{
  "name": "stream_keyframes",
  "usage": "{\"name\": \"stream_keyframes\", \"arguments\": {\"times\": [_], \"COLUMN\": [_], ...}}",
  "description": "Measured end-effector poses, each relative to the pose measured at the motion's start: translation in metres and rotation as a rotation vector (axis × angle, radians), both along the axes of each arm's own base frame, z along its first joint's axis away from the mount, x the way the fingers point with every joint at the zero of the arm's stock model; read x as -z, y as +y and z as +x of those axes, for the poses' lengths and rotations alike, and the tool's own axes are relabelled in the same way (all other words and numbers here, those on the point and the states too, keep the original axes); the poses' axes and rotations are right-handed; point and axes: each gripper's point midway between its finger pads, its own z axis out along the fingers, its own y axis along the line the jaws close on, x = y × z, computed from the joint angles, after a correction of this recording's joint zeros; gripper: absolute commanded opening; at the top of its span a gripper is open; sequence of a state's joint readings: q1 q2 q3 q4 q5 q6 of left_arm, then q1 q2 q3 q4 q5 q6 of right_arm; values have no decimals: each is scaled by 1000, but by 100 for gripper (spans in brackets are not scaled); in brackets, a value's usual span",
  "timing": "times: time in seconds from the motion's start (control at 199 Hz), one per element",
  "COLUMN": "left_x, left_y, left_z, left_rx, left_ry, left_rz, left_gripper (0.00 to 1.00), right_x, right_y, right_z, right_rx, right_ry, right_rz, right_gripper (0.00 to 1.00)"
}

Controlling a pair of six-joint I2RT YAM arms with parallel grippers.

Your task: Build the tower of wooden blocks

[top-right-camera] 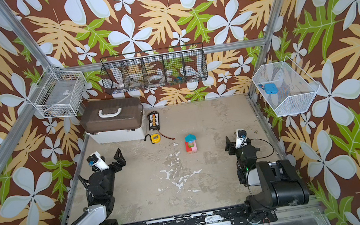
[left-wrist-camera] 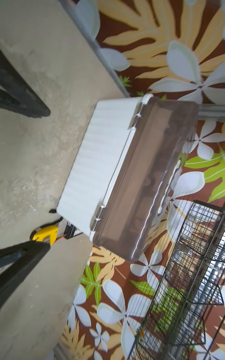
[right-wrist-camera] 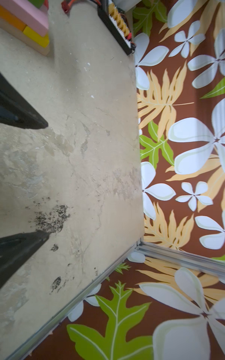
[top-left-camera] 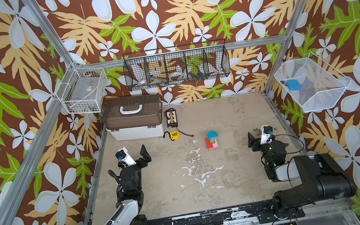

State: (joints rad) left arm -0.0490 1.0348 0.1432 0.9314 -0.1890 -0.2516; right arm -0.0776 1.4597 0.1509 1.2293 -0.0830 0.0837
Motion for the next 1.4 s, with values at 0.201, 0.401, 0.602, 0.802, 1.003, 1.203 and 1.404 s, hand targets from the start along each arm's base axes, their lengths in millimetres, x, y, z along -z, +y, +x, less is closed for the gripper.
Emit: {"name": "stream_keyframes", "arguments": {"times": [0.201, 0.401, 0.602, 0.802, 1.003, 1.203, 1.404], "left_x": [48, 59, 69, 69, 57, 54, 53], "left_y": [9, 3, -12, -14, -17, -18, -18], "left_z": [36, 67, 42, 25, 27, 27, 27], "left_rx": [-47, -12, 87, 107, 124, 123, 123], "left_ry": [205, 268, 239, 175, 122, 107, 104], "left_rz": [123, 163, 183, 193, 192, 193, 193], "left_gripper": [100, 100, 100, 100, 100, 100, 100], "right_x": [-7, -9, -6, -6, -6, -6, -6], "right_y": [9, 13, 11, 10, 10, 10, 10], "right_z": [7, 12, 11, 11, 11, 11, 11], "right_rx": [-39, -40, -26, -25, -25, -25, -25], "right_ry": [-18, -18, -4, -4, -4, -4, -4], "right_rz": [-35, -50, -65, -66, -66, -66, -66], "right_gripper": [100, 100, 100, 100, 100, 100, 100]}}
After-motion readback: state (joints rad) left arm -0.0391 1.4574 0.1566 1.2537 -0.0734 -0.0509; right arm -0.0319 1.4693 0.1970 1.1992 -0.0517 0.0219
